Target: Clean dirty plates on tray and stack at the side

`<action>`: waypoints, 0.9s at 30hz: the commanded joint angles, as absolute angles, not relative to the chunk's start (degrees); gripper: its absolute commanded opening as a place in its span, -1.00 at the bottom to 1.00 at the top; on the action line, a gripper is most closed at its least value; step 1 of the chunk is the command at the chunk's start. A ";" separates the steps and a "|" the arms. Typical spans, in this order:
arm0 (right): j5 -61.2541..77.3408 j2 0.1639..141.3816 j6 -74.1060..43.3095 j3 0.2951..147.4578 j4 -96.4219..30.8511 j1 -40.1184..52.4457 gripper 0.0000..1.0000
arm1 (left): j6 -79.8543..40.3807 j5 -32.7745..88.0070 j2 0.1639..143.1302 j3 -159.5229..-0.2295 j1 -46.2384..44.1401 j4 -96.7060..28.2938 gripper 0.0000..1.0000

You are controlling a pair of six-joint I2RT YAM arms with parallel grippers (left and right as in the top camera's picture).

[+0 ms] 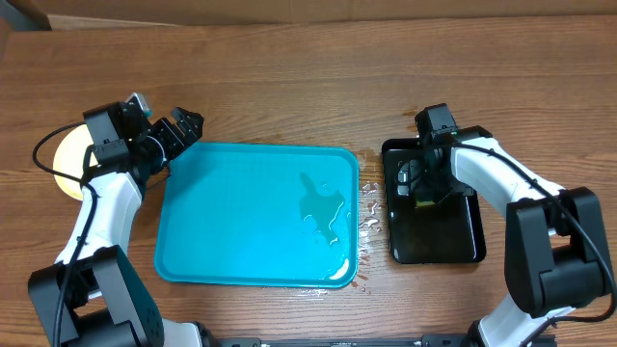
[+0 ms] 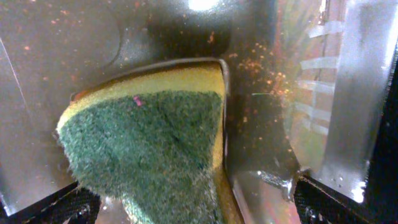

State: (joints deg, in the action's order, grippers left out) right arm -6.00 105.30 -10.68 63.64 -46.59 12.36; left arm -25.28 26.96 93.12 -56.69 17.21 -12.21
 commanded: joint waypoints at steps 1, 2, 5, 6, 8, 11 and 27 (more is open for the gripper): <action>-6.39 99.74 -10.92 63.26 -46.52 12.14 1.00 | -24.43 26.39 91.26 -58.02 17.06 -12.19 1.00; -6.39 98.45 -10.92 63.26 -46.54 12.14 1.00 | -24.43 26.39 91.26 -58.02 17.06 -12.21 1.00; -6.39 91.92 -10.92 63.29 -46.54 12.14 1.00 | -24.43 26.39 91.26 -58.02 17.06 -12.19 1.00; -6.39 90.15 -10.92 63.26 -46.54 12.14 1.00 | -24.43 26.39 91.26 -58.02 17.06 -12.21 1.00; -6.39 85.89 -10.92 63.26 -46.54 12.14 1.00 | -24.43 26.39 91.26 -58.02 17.06 -12.19 1.00; -6.39 79.18 -10.92 63.26 -46.54 12.14 1.00 | -24.43 26.39 91.26 -58.02 17.06 -12.19 1.00; -6.39 47.66 -10.92 63.26 -46.61 12.14 1.00 | -24.43 26.39 91.26 -58.02 17.06 -12.19 0.99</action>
State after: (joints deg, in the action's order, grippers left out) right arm -6.02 52.97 -10.72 63.16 -46.68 12.36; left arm -25.28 26.76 93.12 -56.69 17.21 -12.21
